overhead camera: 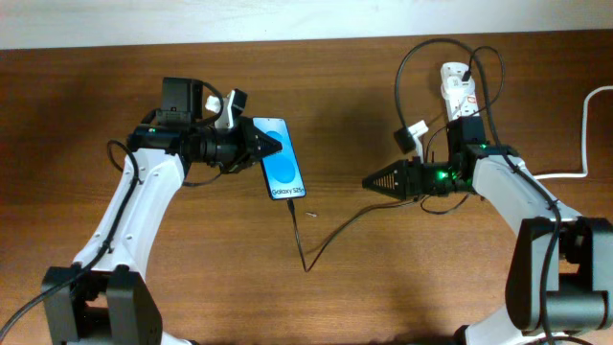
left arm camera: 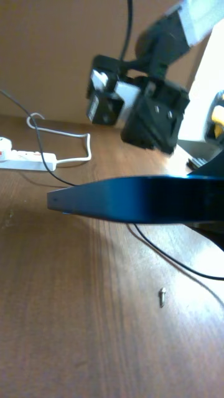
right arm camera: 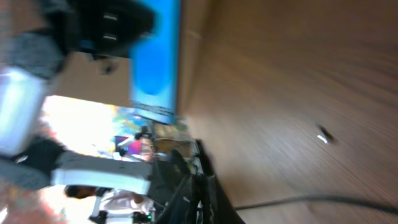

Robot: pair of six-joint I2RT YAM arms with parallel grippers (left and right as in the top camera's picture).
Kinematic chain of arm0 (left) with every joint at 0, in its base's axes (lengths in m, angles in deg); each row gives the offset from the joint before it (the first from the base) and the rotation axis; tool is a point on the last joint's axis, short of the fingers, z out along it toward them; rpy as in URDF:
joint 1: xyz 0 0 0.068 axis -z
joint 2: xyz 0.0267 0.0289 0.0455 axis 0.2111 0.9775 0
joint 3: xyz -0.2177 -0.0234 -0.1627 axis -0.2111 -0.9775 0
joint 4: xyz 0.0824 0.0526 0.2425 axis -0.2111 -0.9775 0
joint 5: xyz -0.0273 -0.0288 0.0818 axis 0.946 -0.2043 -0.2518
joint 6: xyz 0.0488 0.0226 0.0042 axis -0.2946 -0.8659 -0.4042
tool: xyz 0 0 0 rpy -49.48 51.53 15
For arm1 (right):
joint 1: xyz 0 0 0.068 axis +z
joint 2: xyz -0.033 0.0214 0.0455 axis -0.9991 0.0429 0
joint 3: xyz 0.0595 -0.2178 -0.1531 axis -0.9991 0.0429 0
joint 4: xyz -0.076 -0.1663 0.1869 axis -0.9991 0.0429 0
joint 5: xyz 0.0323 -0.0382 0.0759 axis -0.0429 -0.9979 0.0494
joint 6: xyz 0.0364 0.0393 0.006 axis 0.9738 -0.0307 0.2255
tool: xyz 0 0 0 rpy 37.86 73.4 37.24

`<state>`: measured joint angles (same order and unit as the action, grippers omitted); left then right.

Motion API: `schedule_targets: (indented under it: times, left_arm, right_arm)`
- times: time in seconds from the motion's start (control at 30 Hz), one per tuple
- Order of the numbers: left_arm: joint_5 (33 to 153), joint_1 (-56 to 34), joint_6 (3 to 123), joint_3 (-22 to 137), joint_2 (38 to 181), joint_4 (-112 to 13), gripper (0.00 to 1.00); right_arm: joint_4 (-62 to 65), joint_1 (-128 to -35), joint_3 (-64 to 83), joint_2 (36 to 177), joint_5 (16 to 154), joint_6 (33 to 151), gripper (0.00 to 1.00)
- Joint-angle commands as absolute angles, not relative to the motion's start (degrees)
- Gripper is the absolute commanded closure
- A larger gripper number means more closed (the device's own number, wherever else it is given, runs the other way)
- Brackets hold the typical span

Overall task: Plug charger to phone and switch on socket
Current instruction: 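Lower the phone with the left gripper onto the table, cable attached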

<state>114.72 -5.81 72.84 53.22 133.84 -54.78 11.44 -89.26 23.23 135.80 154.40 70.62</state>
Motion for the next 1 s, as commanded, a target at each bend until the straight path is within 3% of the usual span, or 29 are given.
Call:
schedule_targets:
  times: [0.0,0.27,0.4,0.67,0.97]
  left_arm:
    - [116.77,-5.95,82.52,53.28,133.84,-54.22,1.0]
    - [121.69,-5.95,85.04,53.28,135.48,-44.38,1.0]
    - [127.11,-5.95,77.95,53.28,140.09,-42.78,1.0]
    - [125.3,-7.37,66.26,53.28,147.1,-42.68,1.0]
    - [116.27,-7.37,62.63,53.28,148.09,-41.28,0.99]
  right_arm:
    - [11.71,-89.04,22.51,135.34,146.53,71.21,0.96]
    - [13.65,-89.06,20.81,135.32,141.35,71.19,0.96]
    - [15.38,-89.06,20.76,134.79,137.46,71.17,0.96]
    - [15.53,-89.06,20.28,133.18,136.59,70.99,0.96]
    - [16.01,-89.06,20.17,133.18,136.39,71.01,0.96]
